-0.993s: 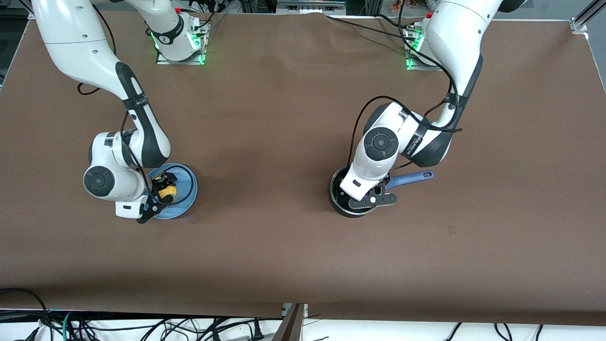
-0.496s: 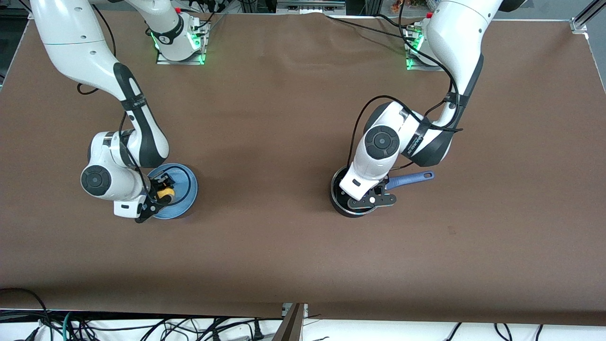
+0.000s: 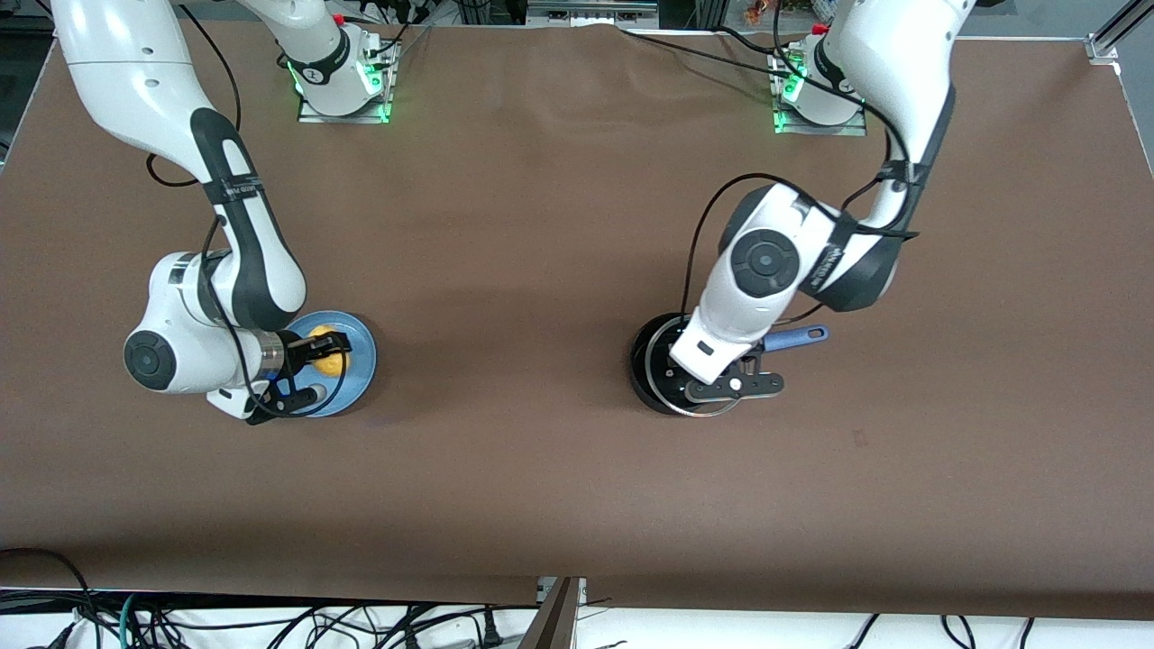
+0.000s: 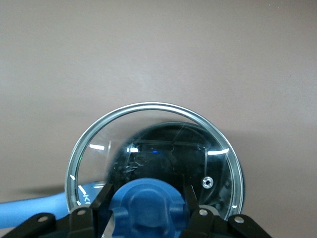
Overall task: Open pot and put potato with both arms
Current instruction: 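Lift the lid aside with the left gripper while the right gripper carries the potato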
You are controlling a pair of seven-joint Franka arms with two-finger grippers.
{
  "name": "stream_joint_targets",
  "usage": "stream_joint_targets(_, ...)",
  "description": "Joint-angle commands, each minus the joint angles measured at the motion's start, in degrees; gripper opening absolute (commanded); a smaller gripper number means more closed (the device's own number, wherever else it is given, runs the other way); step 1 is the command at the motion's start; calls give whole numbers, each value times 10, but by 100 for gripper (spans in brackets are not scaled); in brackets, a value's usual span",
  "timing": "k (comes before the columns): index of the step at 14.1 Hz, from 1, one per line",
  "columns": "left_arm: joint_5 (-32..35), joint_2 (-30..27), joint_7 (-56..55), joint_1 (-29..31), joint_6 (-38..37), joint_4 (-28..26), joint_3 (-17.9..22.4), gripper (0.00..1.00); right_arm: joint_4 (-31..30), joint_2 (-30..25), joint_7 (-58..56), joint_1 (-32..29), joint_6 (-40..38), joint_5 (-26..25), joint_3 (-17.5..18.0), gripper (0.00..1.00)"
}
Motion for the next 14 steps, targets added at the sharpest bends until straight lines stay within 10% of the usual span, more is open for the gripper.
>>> stream_joint_targets(1,-49,-46,184,70,-38,-22,1,52,36,-4,137,8,-37,46,37,8)
stream_joint_targets(5,-83,-57,455,98,-67,-23,110,49,67,18,363,38,9,152,103,8)
stream_joint_targets(14,-145,-17,816,166,-17,-69,258,50,159,87,634,252,299,287,104,10)
